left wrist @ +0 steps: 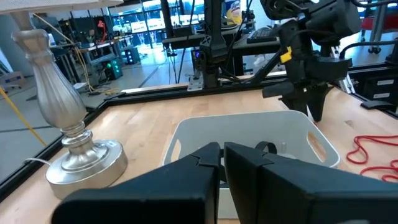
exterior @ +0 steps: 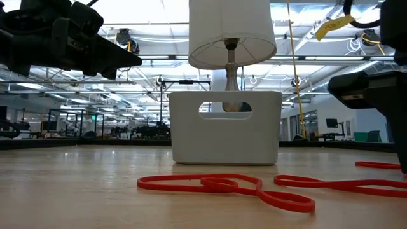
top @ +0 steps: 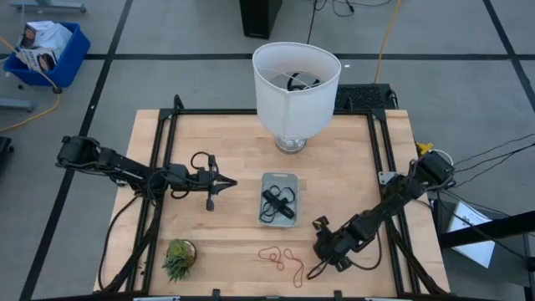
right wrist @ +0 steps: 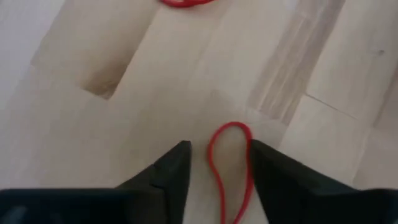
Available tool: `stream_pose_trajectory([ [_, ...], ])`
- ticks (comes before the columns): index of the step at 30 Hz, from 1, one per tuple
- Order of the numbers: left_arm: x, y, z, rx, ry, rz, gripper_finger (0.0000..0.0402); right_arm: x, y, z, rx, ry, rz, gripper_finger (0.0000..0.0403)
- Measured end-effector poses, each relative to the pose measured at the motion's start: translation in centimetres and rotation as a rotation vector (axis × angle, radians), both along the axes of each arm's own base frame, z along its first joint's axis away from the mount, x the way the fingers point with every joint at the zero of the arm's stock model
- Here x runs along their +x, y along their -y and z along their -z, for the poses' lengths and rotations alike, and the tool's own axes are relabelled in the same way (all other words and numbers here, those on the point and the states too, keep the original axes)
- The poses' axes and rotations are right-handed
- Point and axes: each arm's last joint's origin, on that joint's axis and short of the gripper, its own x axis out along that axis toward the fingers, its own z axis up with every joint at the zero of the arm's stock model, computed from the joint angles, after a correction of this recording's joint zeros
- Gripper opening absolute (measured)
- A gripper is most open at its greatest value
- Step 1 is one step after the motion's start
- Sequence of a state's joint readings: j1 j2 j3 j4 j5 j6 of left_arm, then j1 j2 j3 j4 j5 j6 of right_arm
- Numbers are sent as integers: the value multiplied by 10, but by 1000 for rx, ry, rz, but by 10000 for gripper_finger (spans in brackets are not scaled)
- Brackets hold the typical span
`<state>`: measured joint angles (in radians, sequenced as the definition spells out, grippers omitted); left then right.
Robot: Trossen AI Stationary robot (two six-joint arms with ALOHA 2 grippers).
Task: Pick and place rubber bands into bin
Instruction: Put the red rubber band into the gray bin
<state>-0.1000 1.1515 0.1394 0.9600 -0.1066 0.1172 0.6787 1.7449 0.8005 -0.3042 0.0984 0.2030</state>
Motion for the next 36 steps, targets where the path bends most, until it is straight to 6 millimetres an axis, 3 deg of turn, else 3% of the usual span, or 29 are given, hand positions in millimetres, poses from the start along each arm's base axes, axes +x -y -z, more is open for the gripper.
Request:
stream_pose_trajectory([
  [9,0,0,0,-8,-3,-1,31,3,8,-1,11,-31,35,9],
  [15,0,0,2,-7,-16,0,31,3,12,-12,37,-1,51,1],
  [20,0,0,2,-10,-20,-1,31,-7,19,-49,44,74,38,0],
  [24,0,0,2,-9,-24,-1,31,-11,23,-91,17,196,82,0],
  [29,0,0,2,-9,-23,-1,31,-14,21,-121,58,299,68,0],
  [31,0,0,2,-9,-23,0,31,-13,20,-124,76,319,59,0],
  [36,0,0,2,-9,-24,0,31,-10,8,-107,163,239,-70,21],
])
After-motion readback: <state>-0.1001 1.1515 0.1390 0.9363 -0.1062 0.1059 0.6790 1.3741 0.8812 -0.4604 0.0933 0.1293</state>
